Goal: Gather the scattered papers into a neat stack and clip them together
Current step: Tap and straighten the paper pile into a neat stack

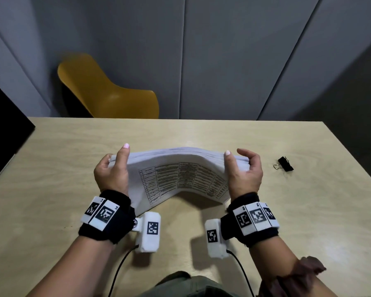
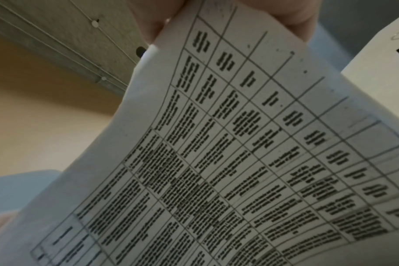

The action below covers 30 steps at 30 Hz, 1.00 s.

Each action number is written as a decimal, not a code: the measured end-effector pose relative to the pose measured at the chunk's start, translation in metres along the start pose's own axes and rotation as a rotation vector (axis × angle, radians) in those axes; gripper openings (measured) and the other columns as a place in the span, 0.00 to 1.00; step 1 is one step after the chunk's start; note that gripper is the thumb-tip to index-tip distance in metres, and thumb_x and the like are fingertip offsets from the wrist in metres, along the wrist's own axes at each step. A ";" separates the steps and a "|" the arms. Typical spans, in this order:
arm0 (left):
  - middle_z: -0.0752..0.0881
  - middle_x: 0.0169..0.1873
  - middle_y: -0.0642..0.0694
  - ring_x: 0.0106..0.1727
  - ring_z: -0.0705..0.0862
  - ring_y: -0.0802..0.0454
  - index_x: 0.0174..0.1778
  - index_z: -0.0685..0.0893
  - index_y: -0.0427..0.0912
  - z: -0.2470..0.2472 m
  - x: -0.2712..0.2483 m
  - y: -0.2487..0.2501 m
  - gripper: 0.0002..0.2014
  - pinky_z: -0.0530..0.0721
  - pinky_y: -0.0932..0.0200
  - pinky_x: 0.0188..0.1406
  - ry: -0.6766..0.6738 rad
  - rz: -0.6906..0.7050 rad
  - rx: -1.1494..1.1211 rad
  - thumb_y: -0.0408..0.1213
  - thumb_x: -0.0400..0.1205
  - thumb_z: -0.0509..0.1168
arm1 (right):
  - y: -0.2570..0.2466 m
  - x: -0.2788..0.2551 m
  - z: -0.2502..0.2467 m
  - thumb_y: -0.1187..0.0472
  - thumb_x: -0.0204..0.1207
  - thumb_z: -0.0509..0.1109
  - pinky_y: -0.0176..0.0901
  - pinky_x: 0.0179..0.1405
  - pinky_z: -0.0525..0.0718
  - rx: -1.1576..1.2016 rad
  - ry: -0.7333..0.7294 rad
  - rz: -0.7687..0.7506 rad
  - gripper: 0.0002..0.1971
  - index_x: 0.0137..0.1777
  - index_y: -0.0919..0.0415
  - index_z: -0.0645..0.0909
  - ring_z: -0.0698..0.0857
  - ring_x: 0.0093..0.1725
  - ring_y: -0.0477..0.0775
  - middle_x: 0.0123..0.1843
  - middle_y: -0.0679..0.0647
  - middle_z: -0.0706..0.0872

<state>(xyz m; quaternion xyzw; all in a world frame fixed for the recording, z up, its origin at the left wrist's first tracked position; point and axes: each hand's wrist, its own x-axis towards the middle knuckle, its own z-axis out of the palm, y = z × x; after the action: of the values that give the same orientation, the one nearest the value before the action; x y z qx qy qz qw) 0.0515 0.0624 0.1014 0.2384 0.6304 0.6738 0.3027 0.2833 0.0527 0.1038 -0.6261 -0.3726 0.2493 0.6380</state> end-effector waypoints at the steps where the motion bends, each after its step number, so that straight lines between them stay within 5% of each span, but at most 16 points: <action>1: 0.77 0.32 0.45 0.38 0.75 0.45 0.30 0.76 0.39 -0.001 -0.001 0.002 0.26 0.74 0.56 0.42 0.002 0.015 -0.009 0.62 0.62 0.71 | -0.001 0.001 0.000 0.43 0.60 0.71 0.41 0.52 0.80 -0.005 0.005 0.003 0.18 0.47 0.50 0.79 0.81 0.46 0.49 0.42 0.42 0.79; 3: 0.71 0.30 0.44 0.36 0.71 0.49 0.30 0.73 0.36 -0.001 -0.003 0.002 0.29 0.70 0.56 0.38 -0.034 0.067 -0.028 0.63 0.65 0.68 | -0.001 0.001 0.000 0.44 0.63 0.70 0.43 0.53 0.80 -0.010 -0.006 -0.010 0.16 0.48 0.51 0.79 0.80 0.47 0.46 0.42 0.41 0.79; 5: 0.72 0.26 0.45 0.31 0.72 0.49 0.28 0.71 0.33 0.000 -0.009 0.003 0.30 0.70 0.56 0.34 -0.075 0.124 -0.011 0.61 0.69 0.68 | -0.003 0.000 0.001 0.44 0.63 0.70 0.32 0.47 0.77 0.003 -0.035 -0.025 0.17 0.48 0.52 0.78 0.79 0.43 0.39 0.42 0.39 0.79; 8: 0.75 0.14 0.58 0.22 0.72 0.59 0.21 0.71 0.44 0.001 -0.009 0.003 0.21 0.71 0.63 0.28 -0.053 0.135 0.013 0.48 0.73 0.71 | -0.002 -0.002 0.001 0.44 0.61 0.72 0.30 0.43 0.78 0.002 -0.040 -0.017 0.18 0.48 0.52 0.79 0.79 0.40 0.40 0.40 0.40 0.79; 11: 0.73 0.14 0.58 0.26 0.72 0.53 0.20 0.71 0.47 -0.001 -0.001 -0.002 0.19 0.70 0.60 0.32 -0.044 0.120 0.004 0.48 0.71 0.71 | 0.002 0.001 0.000 0.47 0.62 0.70 0.39 0.46 0.76 -0.005 -0.024 -0.011 0.14 0.45 0.52 0.79 0.78 0.42 0.46 0.39 0.40 0.78; 15: 0.69 0.19 0.57 0.33 0.68 0.49 0.20 0.71 0.50 -0.004 0.000 -0.005 0.19 0.66 0.54 0.38 -0.089 0.122 -0.054 0.58 0.70 0.64 | -0.001 0.000 -0.005 0.39 0.59 0.67 0.26 0.37 0.76 0.031 -0.183 -0.010 0.17 0.44 0.47 0.79 0.80 0.42 0.45 0.45 0.50 0.81; 18: 0.79 0.32 0.55 0.39 0.78 0.51 0.36 0.80 0.55 -0.018 -0.002 0.002 0.11 0.74 0.59 0.39 -0.291 0.205 -0.057 0.57 0.69 0.60 | -0.004 0.001 -0.024 0.39 0.55 0.69 0.18 0.44 0.75 0.074 -0.446 -0.041 0.32 0.62 0.45 0.73 0.80 0.48 0.33 0.53 0.44 0.78; 20: 0.85 0.39 0.57 0.40 0.83 0.64 0.54 0.78 0.47 -0.034 0.000 -0.003 0.19 0.80 0.71 0.39 -0.505 0.207 -0.015 0.45 0.67 0.65 | 0.000 0.003 -0.042 0.45 0.53 0.74 0.19 0.52 0.76 0.018 -0.624 -0.103 0.43 0.72 0.41 0.64 0.79 0.54 0.28 0.59 0.38 0.76; 22: 0.87 0.39 0.59 0.40 0.84 0.72 0.61 0.74 0.42 -0.047 0.001 -0.017 0.25 0.81 0.75 0.43 -0.591 0.172 0.067 0.30 0.66 0.66 | 0.007 0.005 -0.053 0.57 0.56 0.77 0.18 0.52 0.75 -0.089 -0.726 -0.141 0.47 0.76 0.44 0.60 0.80 0.54 0.29 0.60 0.40 0.77; 25: 0.87 0.43 0.51 0.39 0.85 0.73 0.63 0.76 0.32 -0.049 0.000 -0.034 0.23 0.83 0.68 0.50 -0.544 0.134 0.210 0.21 0.72 0.71 | 0.020 0.005 -0.051 0.74 0.63 0.74 0.16 0.44 0.75 -0.139 -0.639 -0.180 0.35 0.60 0.36 0.74 0.82 0.46 0.27 0.49 0.35 0.85; 27: 0.88 0.40 0.53 0.37 0.86 0.70 0.57 0.80 0.32 -0.043 -0.002 -0.035 0.15 0.83 0.74 0.42 -0.519 0.115 0.232 0.21 0.75 0.68 | 0.025 0.005 -0.043 0.76 0.66 0.72 0.18 0.39 0.76 -0.140 -0.536 -0.210 0.26 0.43 0.38 0.81 0.83 0.40 0.27 0.38 0.30 0.88; 30: 0.86 0.46 0.44 0.33 0.83 0.67 0.55 0.82 0.26 -0.032 -0.006 -0.029 0.11 0.79 0.81 0.31 -0.457 0.147 0.231 0.24 0.77 0.67 | 0.023 0.005 -0.030 0.81 0.68 0.69 0.18 0.37 0.77 0.002 -0.493 -0.140 0.22 0.40 0.48 0.79 0.83 0.36 0.26 0.34 0.27 0.87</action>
<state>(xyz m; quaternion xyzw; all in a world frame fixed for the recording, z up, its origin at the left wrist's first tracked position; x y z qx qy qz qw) 0.0361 0.0364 0.0699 0.4627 0.5992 0.5464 0.3582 0.3130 0.0403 0.0842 -0.5186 -0.5590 0.3498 0.5442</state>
